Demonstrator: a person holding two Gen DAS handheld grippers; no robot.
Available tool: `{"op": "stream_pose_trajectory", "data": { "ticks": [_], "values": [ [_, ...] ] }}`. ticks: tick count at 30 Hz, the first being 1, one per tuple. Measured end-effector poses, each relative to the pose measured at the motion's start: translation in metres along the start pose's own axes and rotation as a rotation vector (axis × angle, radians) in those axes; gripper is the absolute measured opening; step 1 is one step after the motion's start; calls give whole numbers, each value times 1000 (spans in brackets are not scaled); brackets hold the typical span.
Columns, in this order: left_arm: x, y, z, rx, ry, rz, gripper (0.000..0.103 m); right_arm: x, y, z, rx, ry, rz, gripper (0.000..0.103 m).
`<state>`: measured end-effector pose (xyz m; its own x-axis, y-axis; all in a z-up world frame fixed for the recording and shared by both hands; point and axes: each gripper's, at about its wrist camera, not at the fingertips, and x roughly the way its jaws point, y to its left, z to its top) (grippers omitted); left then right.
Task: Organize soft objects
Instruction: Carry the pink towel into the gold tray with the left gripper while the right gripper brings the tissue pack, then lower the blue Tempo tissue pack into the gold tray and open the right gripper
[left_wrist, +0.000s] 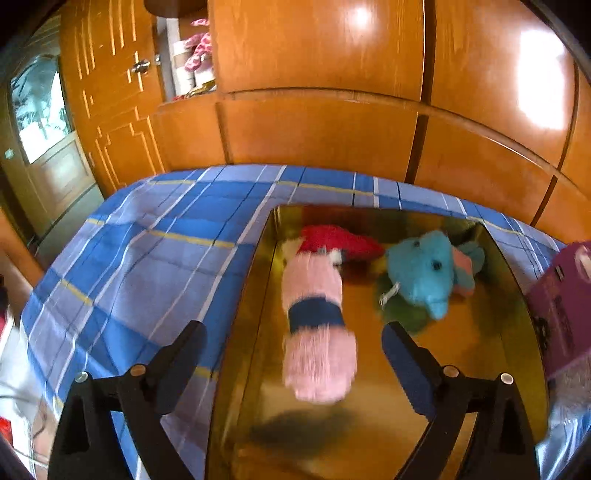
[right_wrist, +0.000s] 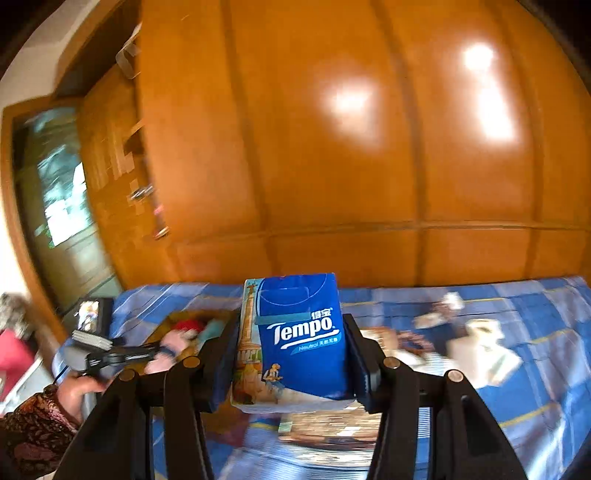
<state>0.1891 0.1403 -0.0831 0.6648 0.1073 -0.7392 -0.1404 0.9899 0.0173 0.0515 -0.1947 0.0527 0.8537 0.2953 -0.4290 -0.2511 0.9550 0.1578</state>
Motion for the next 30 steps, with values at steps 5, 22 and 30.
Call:
{"op": "stream_pose_trajectory", "data": {
  "ticks": [5,22,30],
  "values": [
    [-21,4,-23,-26,-10,-4,96,61,59,-12,-73,178,131,52],
    [-34,57,-58,-166,-3,36,96,251,130,-52,-18,569,232,52],
    [-32,63,-60,-180,13,33,96,294,138,-46,52,584,195,52]
  ]
}}
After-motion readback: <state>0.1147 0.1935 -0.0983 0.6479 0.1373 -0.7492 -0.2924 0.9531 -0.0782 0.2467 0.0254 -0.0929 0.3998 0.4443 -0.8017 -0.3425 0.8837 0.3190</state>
